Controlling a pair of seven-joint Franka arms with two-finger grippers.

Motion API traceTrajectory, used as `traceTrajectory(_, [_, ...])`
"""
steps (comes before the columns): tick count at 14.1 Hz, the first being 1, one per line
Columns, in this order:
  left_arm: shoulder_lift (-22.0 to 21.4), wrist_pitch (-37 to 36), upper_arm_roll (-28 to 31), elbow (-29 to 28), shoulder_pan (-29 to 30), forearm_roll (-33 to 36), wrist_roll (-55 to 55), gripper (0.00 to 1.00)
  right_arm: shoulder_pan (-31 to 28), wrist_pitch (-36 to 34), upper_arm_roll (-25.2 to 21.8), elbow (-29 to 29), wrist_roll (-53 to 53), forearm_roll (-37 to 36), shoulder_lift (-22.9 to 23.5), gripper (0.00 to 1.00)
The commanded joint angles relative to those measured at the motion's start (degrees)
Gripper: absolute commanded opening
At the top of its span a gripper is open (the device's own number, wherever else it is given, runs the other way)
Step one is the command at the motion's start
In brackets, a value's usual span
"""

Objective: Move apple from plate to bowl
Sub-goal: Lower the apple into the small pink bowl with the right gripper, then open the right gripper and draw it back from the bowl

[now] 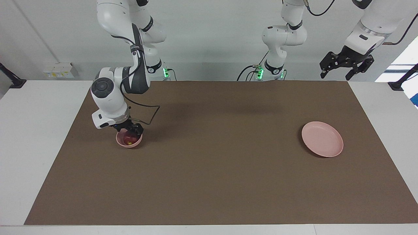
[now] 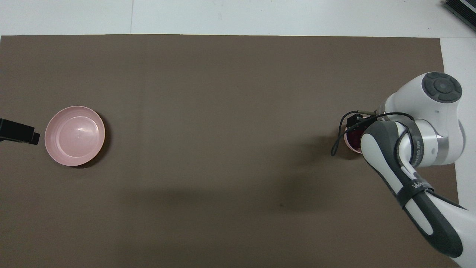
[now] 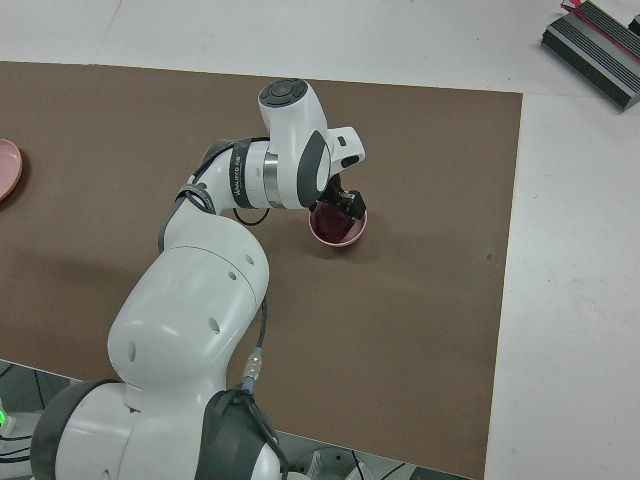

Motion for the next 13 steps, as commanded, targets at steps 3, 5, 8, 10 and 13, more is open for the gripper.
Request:
traceTrajectory(3, [-0.36,-1.05,-0.08,0.57,0.02,0.89,-0.57,1.0,-0.2,-6.26,0.22,3.92,-5.39,-1.87,-6.13,1.0])
traceTrajectory(5, [-0.36,-1.05,-0.08,0.57,0.02,0.89,-0.57,1.0,-0.2,-8.63,0.31,6.12,-8.82,-1.87,-8.41,1.0])
traceTrajectory(8, [-0.36,-1.05,-0.08,0.57,0.02,0.89,-0.66,1.0,-0.73,-16.78,0.14,11.55,-13.04,-0.82,-11.93,1.0])
traceTrajectory(10, [-0.36,-1.05,-0.08,0.57,0.02,0.89,-0.57,1.0,-0.81,-23.72,0.05,17.08,-14.54,-0.64,-12.38,1.0])
traceTrajectory(13, [-0.36,-1.05,-0.08,0.57,0.02,0.89,-0.57,1.0,-0.9,-30.68,-0.13,23.51,-17.43,-0.46,-12.38,1.0])
